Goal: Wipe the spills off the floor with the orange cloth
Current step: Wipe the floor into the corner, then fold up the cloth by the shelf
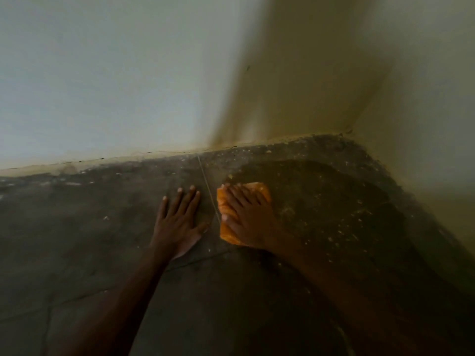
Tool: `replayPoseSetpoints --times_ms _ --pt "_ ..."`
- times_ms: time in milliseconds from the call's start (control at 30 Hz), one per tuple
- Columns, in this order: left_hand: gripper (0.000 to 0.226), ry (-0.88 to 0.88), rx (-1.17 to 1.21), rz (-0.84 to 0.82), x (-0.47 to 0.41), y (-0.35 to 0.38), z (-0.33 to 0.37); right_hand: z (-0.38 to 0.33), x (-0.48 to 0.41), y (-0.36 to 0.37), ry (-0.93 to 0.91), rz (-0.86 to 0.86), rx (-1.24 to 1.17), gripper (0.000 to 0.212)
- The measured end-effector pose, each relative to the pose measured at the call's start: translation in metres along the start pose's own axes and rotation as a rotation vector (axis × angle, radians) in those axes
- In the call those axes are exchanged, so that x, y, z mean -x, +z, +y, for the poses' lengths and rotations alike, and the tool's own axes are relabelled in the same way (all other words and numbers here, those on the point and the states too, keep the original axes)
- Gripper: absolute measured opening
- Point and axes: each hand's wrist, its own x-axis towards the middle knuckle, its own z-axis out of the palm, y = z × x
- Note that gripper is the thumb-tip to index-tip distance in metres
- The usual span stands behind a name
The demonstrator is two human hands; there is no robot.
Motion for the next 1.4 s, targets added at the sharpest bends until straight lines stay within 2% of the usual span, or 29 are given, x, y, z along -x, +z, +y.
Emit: replayPoseSetpoints --times_ms 33,133,167,267,300,433,500,567,600,667,767,833,900,967,1000,1033,1100,1133,1200,1233,1300,1400 --pt "0.087 0.011 -0.010 -0.012 0.002 -0.001 0.000 0.020 -0.001 0.002 0.035 0.010 0.030 0.074" --pt "0.089 0.011 -0.023 -0.045 -0.001 0.001 0.000 0.055 -0.035 -0.011 0.431 -0.038 -0.009 0.081" --pt "0.090 0.014 -0.040 -0.064 -0.004 0.001 0.000 0.041 -0.038 -0.012 0.452 -0.064 -0.018 0.080" --pt "0.089 -0.043 0.001 -0.148 -0.008 -0.004 -0.001 -0.010 0.018 -0.005 0.154 -0.057 0.004 0.077" --pt "0.087 -0.073 0.012 -0.168 -0.009 -0.009 0.005 -0.010 0.044 -0.009 0.126 -0.054 0.013 0.078" --pt "0.075 -0.162 0.189 -0.191 0.003 -0.013 0.062 0.012 0.061 -0.028 0.320 -0.109 -0.165 0.091" --pt "0.067 -0.169 0.248 -0.104 0.027 -0.005 0.105 0.015 0.062 -0.034 0.452 -0.050 -0.299 0.083" --pt "0.063 -0.166 0.284 -0.017 0.045 0.003 0.137 0.019 0.071 -0.035 0.519 0.030 -0.202 0.076" --pt "0.058 -0.213 0.346 0.011 0.049 0.004 0.148 0.022 0.077 -0.035 0.522 0.019 -0.125 0.073" --pt "0.051 -0.339 0.462 0.066 0.048 -0.001 0.168 0.030 0.081 -0.029 0.547 -0.040 -0.149 0.071" --pt "0.020 -0.422 0.782 0.110 0.044 -0.015 0.193 0.046 0.086 -0.036 0.647 -0.096 -0.436 0.071" --pt "0.022 -0.445 1.064 0.059 0.046 -0.026 0.207 0.061 0.104 -0.047 0.710 -0.029 -0.681 0.063" --pt "0.032 -0.406 1.323 -0.005 0.059 -0.048 0.223 0.074 0.135 -0.064 0.754 0.089 -0.979 0.064" --pt "0.045 -0.313 1.562 -0.113 0.072 -0.074 0.239 0.086 0.169 -0.080 0.712 0.147 -1.334 0.084" --pt "0.043 -0.291 1.641 -0.163 0.080 -0.091 0.247 0.089 0.185 -0.089 0.655 0.148 -1.469 0.096" --pt "0.035 -0.287 1.700 -0.212 0.088 -0.105 0.260 0.092 0.203 -0.099 0.585 0.117 -1.558 0.102" --pt "0.019 -0.284 1.761 -0.317 0.105 -0.126 0.278 0.095 0.228 -0.108 0.482 0.026 -1.661 0.100" --pt "0.020 -0.294 1.777 -0.381 0.117 -0.135 0.288 0.089 0.242 -0.121 0.486 -0.058 -1.738 0.087" --pt "0.034 -0.339 1.803 -0.453 0.137 -0.153 0.307 0.080 0.268 -0.143 0.518 -0.149 -1.823 0.039" --pt "0.043 -0.377 1.817 -0.469 0.147 -0.160 0.318 0.076 0.282 -0.155 0.573 -0.182 -1.831 0.030" --pt "0.054 -0.438 1.856 -0.535 0.162 -0.182 0.344 0.073 0.316 -0.189 0.668 -0.200 -1.727 0.039" --pt "0.053 -0.529 1.902 -0.611 0.181 -0.233 0.377 0.068 0.359 -0.241 0.741 -0.228 -1.933 0.053"
